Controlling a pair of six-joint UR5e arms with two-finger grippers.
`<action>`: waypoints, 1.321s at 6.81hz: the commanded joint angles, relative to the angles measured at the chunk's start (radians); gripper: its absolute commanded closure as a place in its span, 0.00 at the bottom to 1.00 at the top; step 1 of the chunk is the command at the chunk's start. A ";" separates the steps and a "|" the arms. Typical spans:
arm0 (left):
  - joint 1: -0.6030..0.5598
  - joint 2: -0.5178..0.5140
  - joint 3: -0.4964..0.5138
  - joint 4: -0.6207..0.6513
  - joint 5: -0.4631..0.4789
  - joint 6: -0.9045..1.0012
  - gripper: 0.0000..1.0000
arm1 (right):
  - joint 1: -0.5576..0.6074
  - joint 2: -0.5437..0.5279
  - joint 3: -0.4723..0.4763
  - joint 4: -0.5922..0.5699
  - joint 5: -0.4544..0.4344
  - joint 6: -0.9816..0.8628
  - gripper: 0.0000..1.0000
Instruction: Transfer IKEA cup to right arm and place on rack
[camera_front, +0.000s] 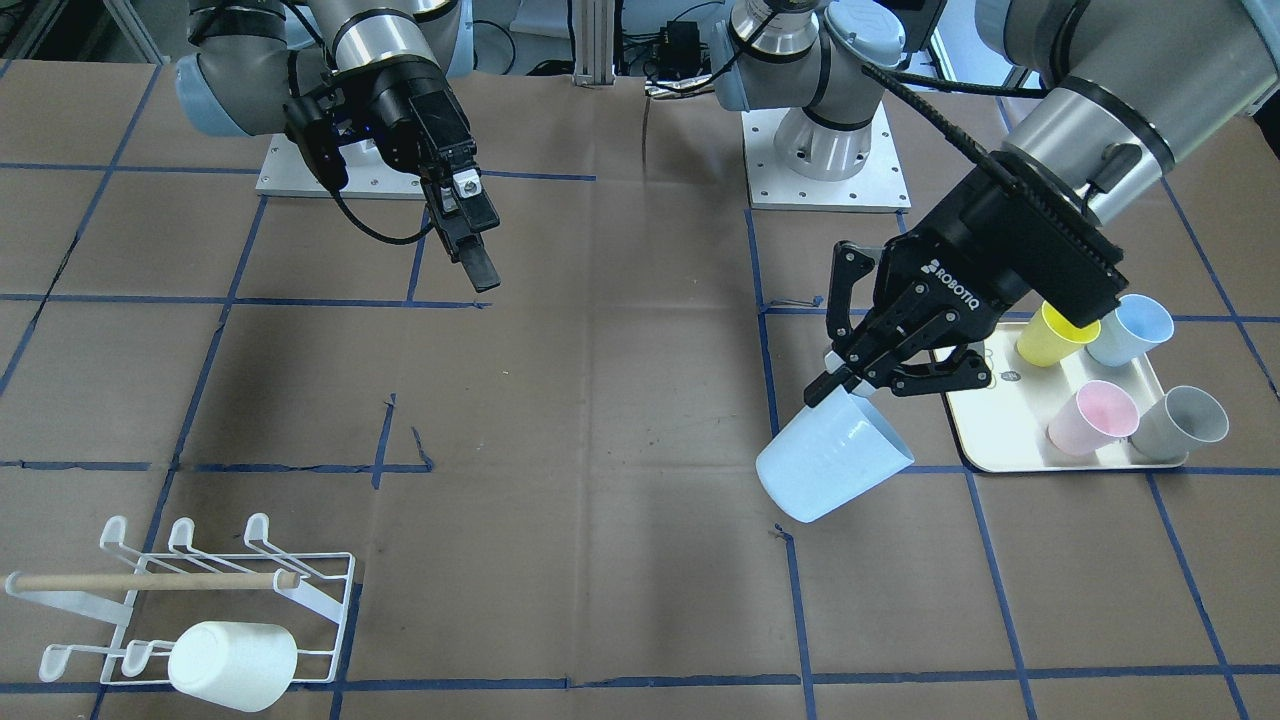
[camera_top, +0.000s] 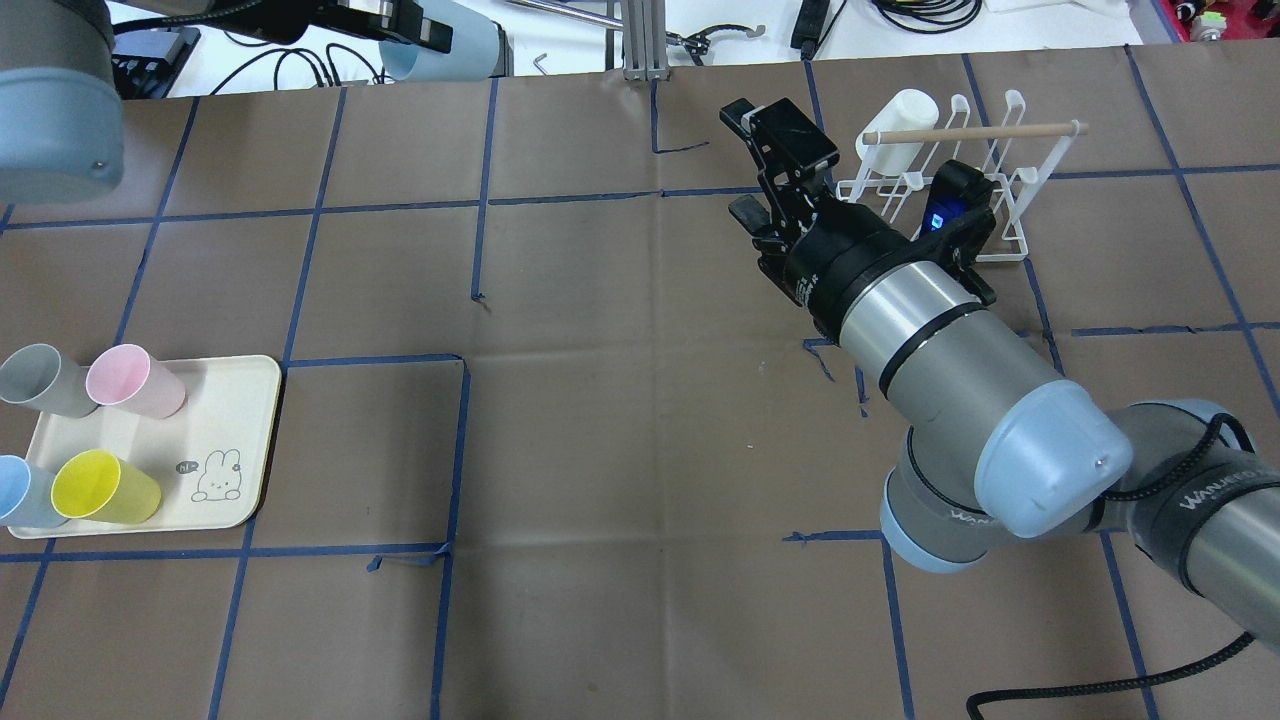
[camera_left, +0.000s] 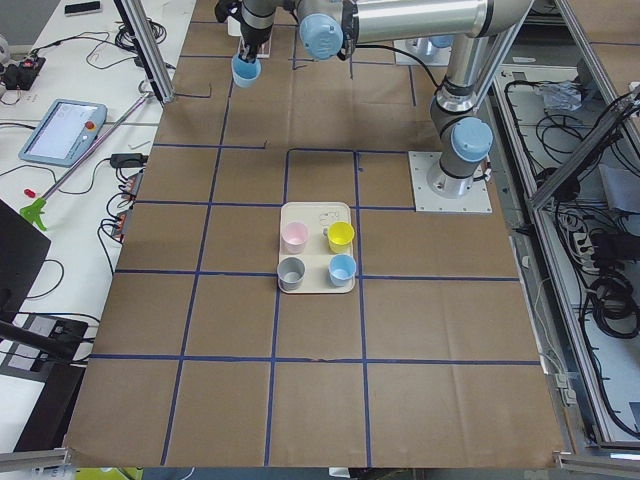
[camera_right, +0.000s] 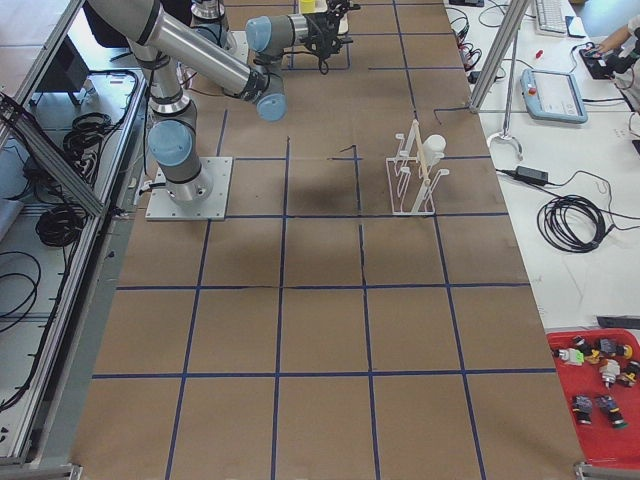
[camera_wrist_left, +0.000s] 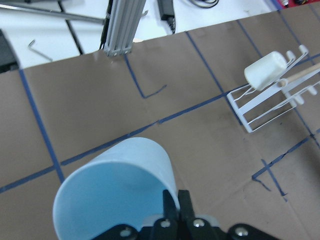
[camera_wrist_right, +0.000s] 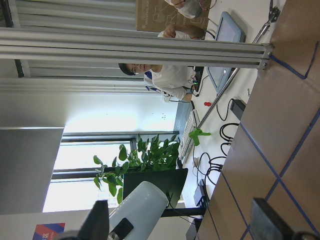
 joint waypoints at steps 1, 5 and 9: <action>-0.043 0.017 -0.110 0.239 -0.105 0.004 1.00 | 0.002 0.000 0.002 0.009 0.003 0.011 0.00; -0.102 -0.023 -0.436 0.916 -0.107 -0.174 1.00 | 0.014 0.000 -0.001 0.042 -0.002 0.158 0.00; -0.137 0.014 -0.536 1.018 -0.144 -0.190 1.00 | 0.043 0.000 -0.040 0.226 0.004 0.218 0.00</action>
